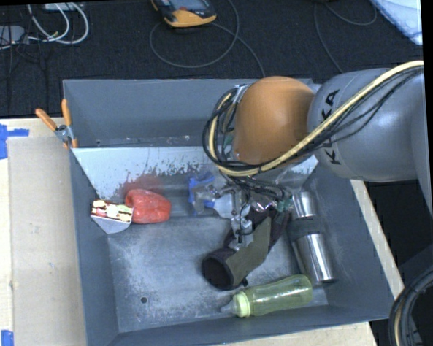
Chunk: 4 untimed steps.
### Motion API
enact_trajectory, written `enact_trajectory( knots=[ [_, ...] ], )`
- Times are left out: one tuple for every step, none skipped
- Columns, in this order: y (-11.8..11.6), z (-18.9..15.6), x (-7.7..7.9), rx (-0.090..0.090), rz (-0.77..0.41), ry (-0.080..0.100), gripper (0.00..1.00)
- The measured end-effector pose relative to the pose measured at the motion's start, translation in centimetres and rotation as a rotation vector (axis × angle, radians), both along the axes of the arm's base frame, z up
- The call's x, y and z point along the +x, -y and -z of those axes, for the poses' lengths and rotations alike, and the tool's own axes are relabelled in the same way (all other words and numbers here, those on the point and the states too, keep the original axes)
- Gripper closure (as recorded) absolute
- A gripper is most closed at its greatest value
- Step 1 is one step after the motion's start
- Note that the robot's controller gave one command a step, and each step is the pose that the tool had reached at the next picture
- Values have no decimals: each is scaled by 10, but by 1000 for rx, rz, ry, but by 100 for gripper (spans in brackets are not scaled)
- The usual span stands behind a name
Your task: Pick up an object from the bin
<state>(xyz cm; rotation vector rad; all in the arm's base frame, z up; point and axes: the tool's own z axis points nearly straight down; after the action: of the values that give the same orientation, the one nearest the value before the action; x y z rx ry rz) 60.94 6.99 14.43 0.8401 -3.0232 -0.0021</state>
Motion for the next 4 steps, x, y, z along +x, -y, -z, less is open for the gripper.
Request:
enact_trajectory(
  knots=[
    [32, 17, 8, 1, -86, 0, 0],
    [50, 56, 4, 2, -307, -1, 0],
    [65, 74, 9, 4, -303, -3, 100],
    [65, 74, 9, 4, -302, -3, 100]
  ],
)
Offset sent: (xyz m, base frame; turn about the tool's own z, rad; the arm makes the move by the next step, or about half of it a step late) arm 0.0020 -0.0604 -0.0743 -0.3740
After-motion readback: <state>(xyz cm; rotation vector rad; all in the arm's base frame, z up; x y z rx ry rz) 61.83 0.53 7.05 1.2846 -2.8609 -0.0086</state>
